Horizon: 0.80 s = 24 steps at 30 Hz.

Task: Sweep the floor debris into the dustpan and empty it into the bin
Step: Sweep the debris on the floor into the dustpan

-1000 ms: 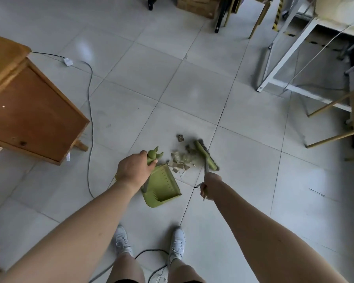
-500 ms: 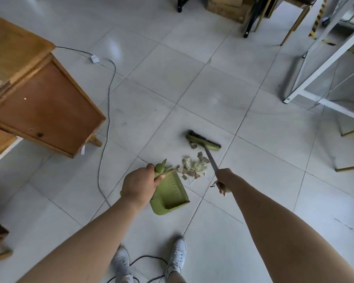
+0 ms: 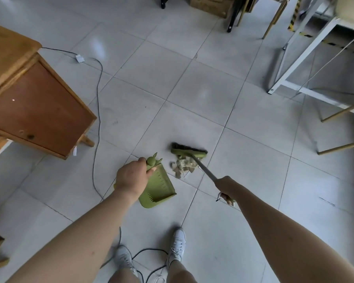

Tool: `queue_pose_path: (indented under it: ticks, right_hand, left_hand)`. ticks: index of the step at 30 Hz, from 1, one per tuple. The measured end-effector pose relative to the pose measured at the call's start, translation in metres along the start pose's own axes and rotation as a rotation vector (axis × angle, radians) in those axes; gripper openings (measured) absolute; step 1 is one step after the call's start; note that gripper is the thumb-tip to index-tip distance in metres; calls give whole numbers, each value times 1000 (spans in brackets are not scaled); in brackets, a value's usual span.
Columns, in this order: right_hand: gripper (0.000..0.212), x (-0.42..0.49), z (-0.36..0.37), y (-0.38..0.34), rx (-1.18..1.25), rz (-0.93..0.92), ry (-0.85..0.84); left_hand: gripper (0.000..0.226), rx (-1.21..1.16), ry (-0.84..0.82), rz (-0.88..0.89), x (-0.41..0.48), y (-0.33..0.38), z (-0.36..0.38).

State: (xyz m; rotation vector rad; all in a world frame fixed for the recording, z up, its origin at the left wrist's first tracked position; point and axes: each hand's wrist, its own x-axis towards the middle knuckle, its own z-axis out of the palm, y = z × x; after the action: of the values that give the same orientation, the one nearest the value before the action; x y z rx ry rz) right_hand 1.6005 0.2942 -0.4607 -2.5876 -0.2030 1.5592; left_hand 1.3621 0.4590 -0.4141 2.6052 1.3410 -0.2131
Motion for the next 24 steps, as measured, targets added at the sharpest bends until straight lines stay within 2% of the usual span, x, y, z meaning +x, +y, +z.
queue_pose_path:
  ticks: [9, 11, 15, 18, 21, 24]
  right_hand:
    - [20, -3, -3, 26, 249, 22, 60]
    - [19, 2, -5, 20, 316, 75, 46]
    - [34, 7, 9, 23, 540, 238, -35]
    - [36, -2, 35, 38, 578, 300, -104]
    - [30, -17, 47, 48, 561, 240, -106]
    - [25, -28, 40, 57, 548, 167, -31]
  left_hand:
    - [40, 25, -2, 46, -19, 8, 2]
    - [40, 29, -2, 40, -25, 9, 5]
    - [41, 27, -2, 19, -36, 10, 9]
    - [41, 29, 1, 9, -41, 12, 8]
    - [40, 31, -5, 23, -43, 16, 7]
    - [40, 28, -17, 40, -45, 19, 8]
